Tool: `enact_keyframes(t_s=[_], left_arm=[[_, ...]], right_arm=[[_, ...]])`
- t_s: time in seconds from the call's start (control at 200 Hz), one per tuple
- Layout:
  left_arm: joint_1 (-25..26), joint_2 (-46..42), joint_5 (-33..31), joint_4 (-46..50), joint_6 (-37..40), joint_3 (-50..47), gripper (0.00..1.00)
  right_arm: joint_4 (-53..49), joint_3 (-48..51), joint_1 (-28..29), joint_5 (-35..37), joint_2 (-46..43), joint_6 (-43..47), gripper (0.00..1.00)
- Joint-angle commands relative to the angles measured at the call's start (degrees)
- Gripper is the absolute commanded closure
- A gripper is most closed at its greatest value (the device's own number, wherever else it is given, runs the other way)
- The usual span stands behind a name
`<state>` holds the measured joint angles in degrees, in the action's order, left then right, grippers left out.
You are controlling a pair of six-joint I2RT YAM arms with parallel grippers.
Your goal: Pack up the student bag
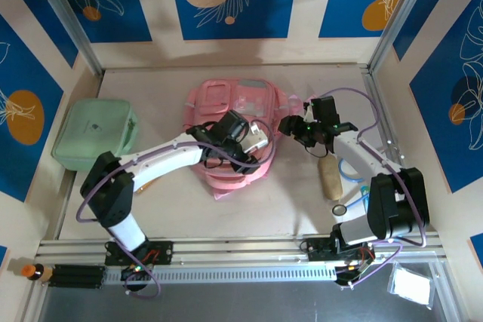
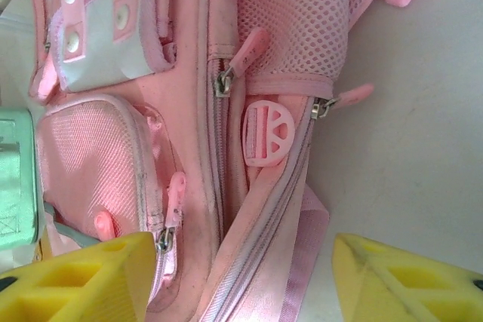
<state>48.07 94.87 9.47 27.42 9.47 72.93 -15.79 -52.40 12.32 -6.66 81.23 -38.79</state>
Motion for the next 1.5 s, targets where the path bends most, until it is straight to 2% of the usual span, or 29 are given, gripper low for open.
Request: enact_keyframes(t_s=[0.0,0.18,0.465,0.56,0.655,0.85,0.91,1.14,1.36,1.495], left_arm=[[-0.3,-1.3,-10.3,4.9,6.5,2.6,0.34],[-0.6,3.6,-18.0,6.3,12.5,4.9,0.33],[-0.9,10.7,-19.0,7.9,16.4,8.8,0.37],[-0.9,12.0,-20.7,8.3,16.9,10.0,0.42],[-0.9,12.4,-21.5,9.1,16.6,11.3,0.51],[-1.3,9.0,-18.4,7.6,15.9,9.8,0.82],[-1.6,7.2,-17.5,6.3,15.8,8.5,0.87],[-4.3,-1.2,-11.3,-0.7,12.3,2.4,0.94],[-7.4,-7.9,-5.0,-8.0,9.2,-4.0,0.97],[-9.3,-10.1,-2.6,-10.8,7.0,-6.6,0.99]], right_arm=[[2.3,1.6,-0.4,-2.3,-2.6,-1.6,0.34],[3.1,2.7,-0.5,-2.1,-3.8,-1.7,0.29],[3.1,3.5,-1.0,-2.7,-4.7,-1.8,0.29],[3.1,3.5,-1.0,-2.9,-4.6,-1.7,0.29],[3.3,3.4,-1.0,-3.2,-4.4,-1.6,0.29],[4.5,3.7,-1.1,-4.7,-3.2,-1.5,0.30],[5.3,3.8,-1.2,-5.8,-2.7,-1.5,0.30],[10.7,3.8,0.8,-14.3,-0.8,-2.1,0.30],[14.1,2.0,1.2,-14.8,2.3,-4.2,0.30],[16.6,-2.3,0.5,-16.4,7.9,-2.5,0.30]])
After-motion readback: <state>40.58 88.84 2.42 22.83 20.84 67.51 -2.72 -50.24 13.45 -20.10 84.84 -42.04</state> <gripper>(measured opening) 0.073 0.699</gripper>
